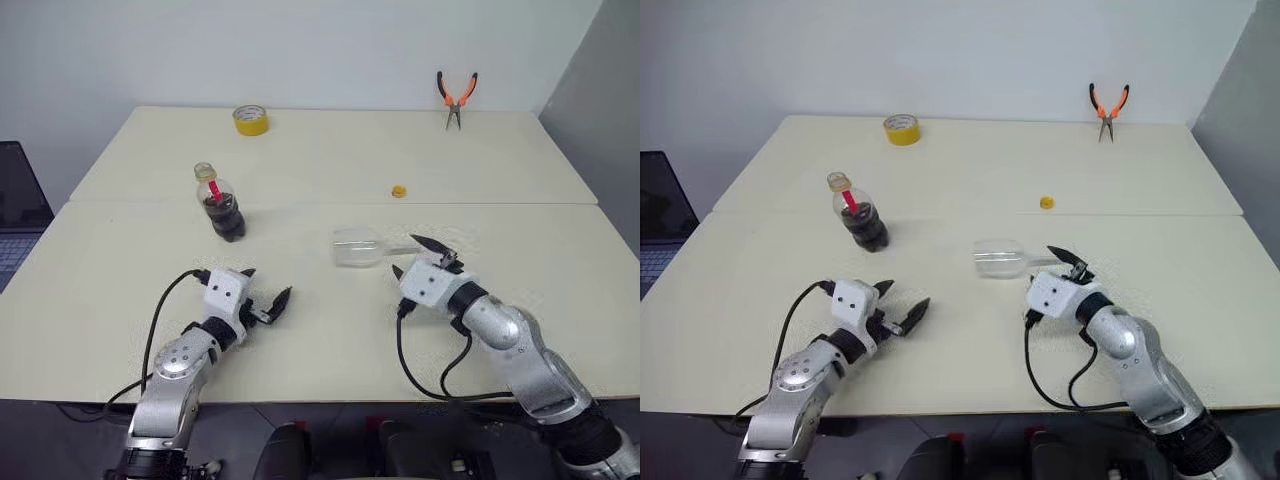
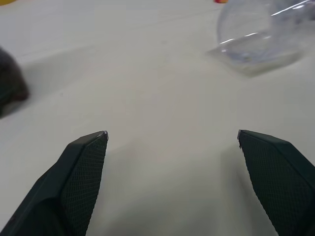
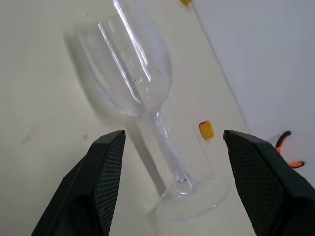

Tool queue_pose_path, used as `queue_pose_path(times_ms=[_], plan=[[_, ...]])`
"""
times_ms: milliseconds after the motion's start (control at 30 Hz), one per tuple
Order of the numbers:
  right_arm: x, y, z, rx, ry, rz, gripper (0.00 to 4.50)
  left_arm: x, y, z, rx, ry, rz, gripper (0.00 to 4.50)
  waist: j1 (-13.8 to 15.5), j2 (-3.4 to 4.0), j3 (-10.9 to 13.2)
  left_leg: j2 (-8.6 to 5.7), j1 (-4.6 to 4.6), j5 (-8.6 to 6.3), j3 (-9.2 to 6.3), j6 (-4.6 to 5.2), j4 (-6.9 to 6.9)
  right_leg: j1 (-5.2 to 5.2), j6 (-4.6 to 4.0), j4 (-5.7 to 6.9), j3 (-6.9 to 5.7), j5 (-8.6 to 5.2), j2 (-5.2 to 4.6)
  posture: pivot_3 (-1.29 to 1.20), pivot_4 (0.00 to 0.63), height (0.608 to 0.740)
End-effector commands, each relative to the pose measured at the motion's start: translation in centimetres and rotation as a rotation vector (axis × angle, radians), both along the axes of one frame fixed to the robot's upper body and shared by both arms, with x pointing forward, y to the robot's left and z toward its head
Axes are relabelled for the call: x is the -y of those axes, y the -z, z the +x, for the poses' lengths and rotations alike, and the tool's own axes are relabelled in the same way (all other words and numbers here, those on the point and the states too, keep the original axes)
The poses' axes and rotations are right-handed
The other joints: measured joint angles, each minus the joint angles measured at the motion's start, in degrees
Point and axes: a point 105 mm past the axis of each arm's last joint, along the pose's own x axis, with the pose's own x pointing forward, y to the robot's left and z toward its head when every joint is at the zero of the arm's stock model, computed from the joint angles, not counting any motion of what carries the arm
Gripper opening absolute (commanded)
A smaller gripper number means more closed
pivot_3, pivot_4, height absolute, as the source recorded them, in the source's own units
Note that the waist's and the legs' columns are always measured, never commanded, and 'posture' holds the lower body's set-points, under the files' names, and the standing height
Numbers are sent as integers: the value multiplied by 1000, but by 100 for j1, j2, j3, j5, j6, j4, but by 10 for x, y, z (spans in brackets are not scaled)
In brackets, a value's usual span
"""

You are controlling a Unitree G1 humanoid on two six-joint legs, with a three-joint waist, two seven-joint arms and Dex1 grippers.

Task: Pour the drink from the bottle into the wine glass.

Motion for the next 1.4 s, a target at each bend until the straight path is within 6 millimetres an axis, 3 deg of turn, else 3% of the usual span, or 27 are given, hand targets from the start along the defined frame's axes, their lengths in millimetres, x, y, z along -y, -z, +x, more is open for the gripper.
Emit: queue_pose_path(times_ms=[33,233,500,700,800,933,1067,1267,1400], plan=[[-6,-10,8,98,0,-81,3407,8,-24,1,43,116,-4,4463,-2,0,0,0,0,0,0,-1,0,0,0,0,-1,0,1,0,150,740],[-1,0,30,108,81,-150,3407,14,-42,7,50,224,10,4463,-4,0,0,-1,-3,4,3,-8,1,0,0,-8,3,0,0,0,150,740],[4,0,56,160,146,-221,3407,24,-46,9,49,285,22,4463,-13,0,1,0,-2,2,3,-3,1,-1,-1,-3,4,1,1,0,150,740],[3,-4,64,190,153,-238,3407,26,-44,11,51,286,18,4463,-17,0,1,-1,-3,2,5,-3,1,-1,-2,-4,7,1,1,0,150,740],[-8,-2,63,185,127,-232,2883,28,-43,13,52,284,16,4500,-19,0,0,-1,-3,1,6,-2,2,-1,-2,-4,8,1,0,0,150,740],[-22,6,60,160,92,-229,1513,29,-40,15,48,282,14,4500,-32,0,0,3,0,1,3,-1,1,-2,-2,2,6,1,4,0,150,740],[-26,-2,62,186,103,-189,191,29,-39,15,45,275,7,4500,-29,0,0,2,-2,1,4,-1,3,-2,-2,1,7,1,3,0,150,740],[-21,-30,61,256,132,-68,125,18,-37,13,30,230,-20,4500,-29,1,1,2,-2,1,4,-1,2,-3,-2,2,7,1,3,0,150,740],[-26,-57,52,297,101,145,125,9,-34,9,20,206,-38,4500,-35,1,1,4,-3,0,4,-1,2,-6,-2,4,7,1,3,0,150,740]])
